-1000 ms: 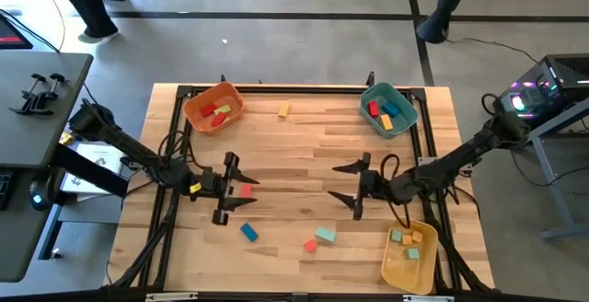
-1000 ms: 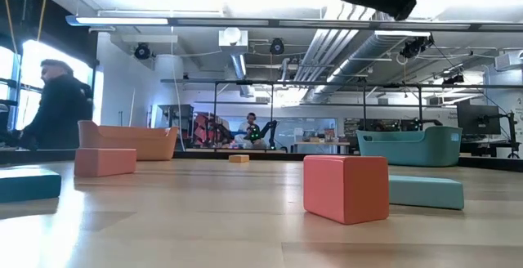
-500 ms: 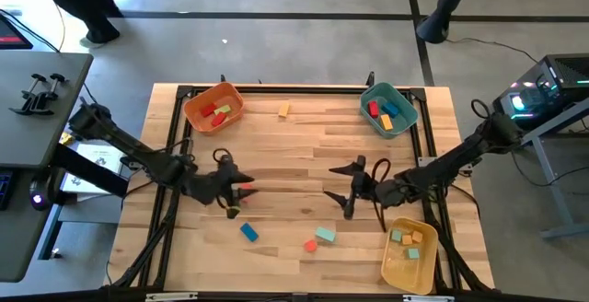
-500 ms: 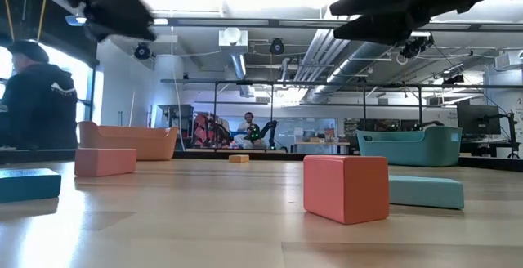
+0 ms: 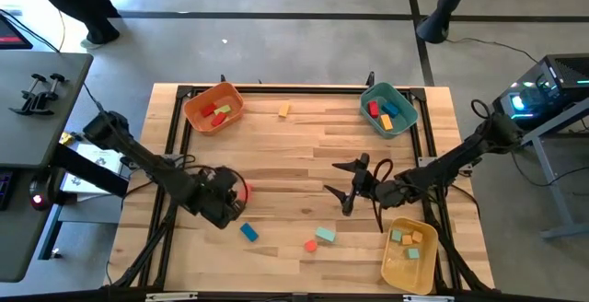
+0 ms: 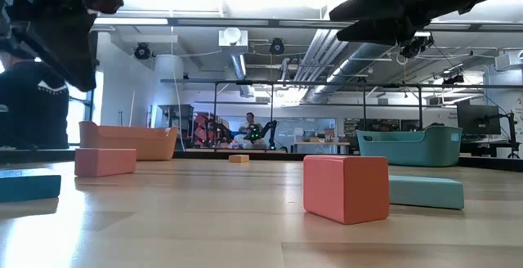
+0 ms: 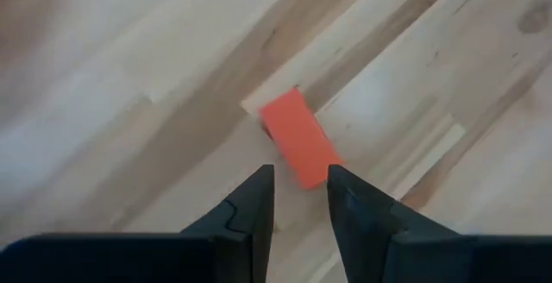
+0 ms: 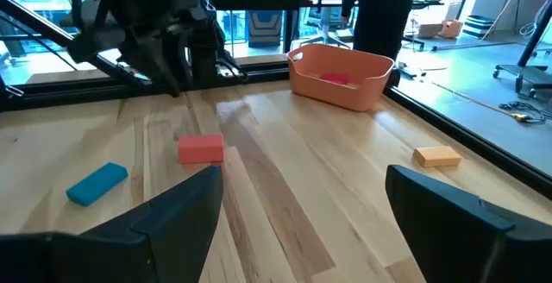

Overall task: Sort blocks by size
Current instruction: Put the thick orange rectangular block into the green bin

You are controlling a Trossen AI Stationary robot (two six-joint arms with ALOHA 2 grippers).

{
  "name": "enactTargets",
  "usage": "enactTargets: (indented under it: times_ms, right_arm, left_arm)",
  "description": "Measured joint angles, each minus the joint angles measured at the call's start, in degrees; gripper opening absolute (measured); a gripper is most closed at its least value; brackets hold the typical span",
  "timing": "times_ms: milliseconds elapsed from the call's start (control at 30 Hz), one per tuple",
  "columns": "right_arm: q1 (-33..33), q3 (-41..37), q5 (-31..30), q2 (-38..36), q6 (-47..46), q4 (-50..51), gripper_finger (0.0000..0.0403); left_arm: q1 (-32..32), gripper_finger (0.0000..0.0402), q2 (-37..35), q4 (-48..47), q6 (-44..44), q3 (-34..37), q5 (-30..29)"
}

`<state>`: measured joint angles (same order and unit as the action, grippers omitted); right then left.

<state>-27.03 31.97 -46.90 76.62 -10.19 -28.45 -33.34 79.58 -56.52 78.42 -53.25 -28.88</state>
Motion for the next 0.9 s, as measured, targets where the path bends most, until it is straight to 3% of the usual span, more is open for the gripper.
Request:
enactTargets:
  times_ms: [167, 533, 700, 900]
  right_arm:
    - [0.00, 0.00, 0.05, 0.00, 0.15, 0.02, 0.0323]
    - [0.00, 0.00, 0.49, 0.00, 0.17, 0.44, 0.0323]
    - [0.00, 0.00, 0.54, 0.00, 0.14, 0.75, 0.0323]
    - [0.00, 0.00, 0.59, 0.00, -0.11, 0.86, 0.0323]
  left_arm:
    - [-0.17, 0.0125, 3.13, 1.59, 6.42, 0.00, 0.11]
    - [0.90, 0.0260, 8.35, 4.68, 11.92, 0.00, -0.39]
    - [2.81, 0.0269, 13.21, 7.92, 9.83, -0.02, 1.24]
    - [4.61, 0.0246, 18.94, 7.77, 7.47, -0.02, 5.08]
